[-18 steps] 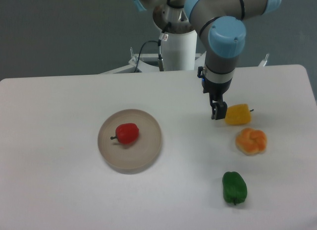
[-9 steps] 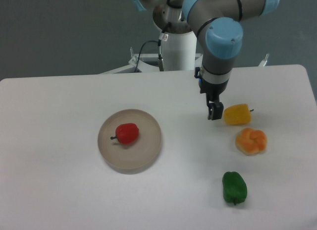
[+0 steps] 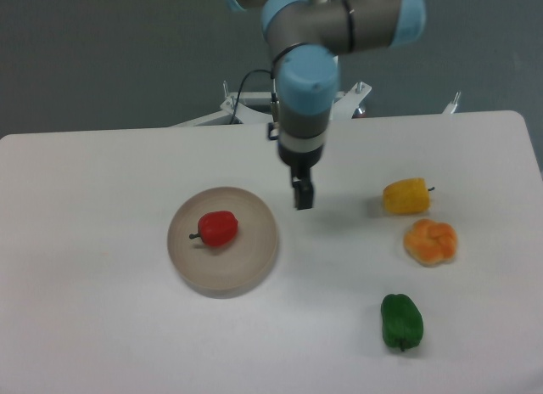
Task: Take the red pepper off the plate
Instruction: 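Move the open gripper over to the red pepper on the plate, then lower the gripper onto the red pepper and close on it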
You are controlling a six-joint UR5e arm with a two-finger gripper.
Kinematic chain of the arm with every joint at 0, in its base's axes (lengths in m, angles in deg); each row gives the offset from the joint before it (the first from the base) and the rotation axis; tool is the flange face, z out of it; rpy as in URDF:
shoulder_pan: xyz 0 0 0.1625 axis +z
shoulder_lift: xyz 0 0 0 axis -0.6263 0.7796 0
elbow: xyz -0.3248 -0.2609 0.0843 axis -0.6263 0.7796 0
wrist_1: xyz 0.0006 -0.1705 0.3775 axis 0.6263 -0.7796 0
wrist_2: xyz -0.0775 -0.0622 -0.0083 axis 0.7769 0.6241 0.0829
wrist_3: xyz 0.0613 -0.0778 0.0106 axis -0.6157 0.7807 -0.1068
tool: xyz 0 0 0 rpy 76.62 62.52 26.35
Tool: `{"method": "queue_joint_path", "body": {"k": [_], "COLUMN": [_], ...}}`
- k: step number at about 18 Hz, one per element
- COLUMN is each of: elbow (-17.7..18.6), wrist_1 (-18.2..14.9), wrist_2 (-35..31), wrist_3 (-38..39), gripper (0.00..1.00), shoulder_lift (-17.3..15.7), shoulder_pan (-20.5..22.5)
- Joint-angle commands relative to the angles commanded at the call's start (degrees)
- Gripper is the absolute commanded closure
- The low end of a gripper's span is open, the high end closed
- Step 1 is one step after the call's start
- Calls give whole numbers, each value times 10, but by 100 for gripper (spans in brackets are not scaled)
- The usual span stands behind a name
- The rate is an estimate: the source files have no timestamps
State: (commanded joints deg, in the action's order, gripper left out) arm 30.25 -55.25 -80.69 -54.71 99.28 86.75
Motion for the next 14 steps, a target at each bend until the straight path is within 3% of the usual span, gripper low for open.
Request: {"method": "queue_joint_path", "body": {"k": [7,14], "elbow": [7,5], "wrist_1": [52,70], "wrist_2": [-1,3], "wrist_3": [102,146], "gripper": [0,0], "shoulder_lift": [48,75], "shoulder_pan": [-45,-60]}}
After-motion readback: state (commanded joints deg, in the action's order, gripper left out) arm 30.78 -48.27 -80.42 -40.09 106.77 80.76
